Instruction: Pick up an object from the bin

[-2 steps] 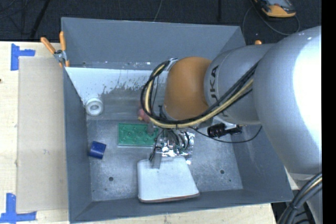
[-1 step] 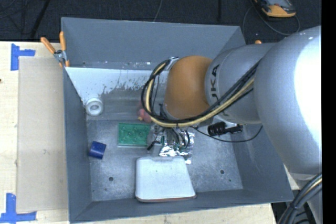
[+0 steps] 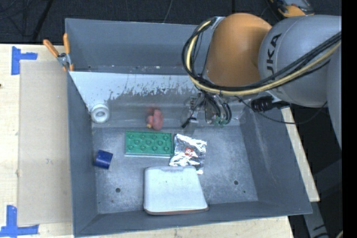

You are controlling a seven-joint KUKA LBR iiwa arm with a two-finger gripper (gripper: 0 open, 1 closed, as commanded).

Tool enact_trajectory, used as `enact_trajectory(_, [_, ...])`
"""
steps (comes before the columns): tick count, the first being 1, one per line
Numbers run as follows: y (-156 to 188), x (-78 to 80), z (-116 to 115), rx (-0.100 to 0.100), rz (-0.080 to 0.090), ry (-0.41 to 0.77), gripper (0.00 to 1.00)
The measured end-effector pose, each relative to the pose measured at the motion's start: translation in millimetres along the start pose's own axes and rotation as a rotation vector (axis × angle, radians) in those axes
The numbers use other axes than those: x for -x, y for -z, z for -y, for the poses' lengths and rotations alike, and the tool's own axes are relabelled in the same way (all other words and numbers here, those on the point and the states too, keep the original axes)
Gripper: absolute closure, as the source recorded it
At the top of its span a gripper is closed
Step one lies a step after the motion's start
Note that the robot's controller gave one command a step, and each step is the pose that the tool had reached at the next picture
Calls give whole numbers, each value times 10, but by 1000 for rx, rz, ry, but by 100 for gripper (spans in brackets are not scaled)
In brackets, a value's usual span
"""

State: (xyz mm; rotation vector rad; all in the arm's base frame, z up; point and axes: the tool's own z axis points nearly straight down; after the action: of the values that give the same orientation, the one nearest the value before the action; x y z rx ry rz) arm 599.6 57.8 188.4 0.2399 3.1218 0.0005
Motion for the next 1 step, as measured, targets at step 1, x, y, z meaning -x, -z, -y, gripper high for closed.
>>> enact_trajectory(1, [-52, -27, -9, -1, -9, 2, 0])
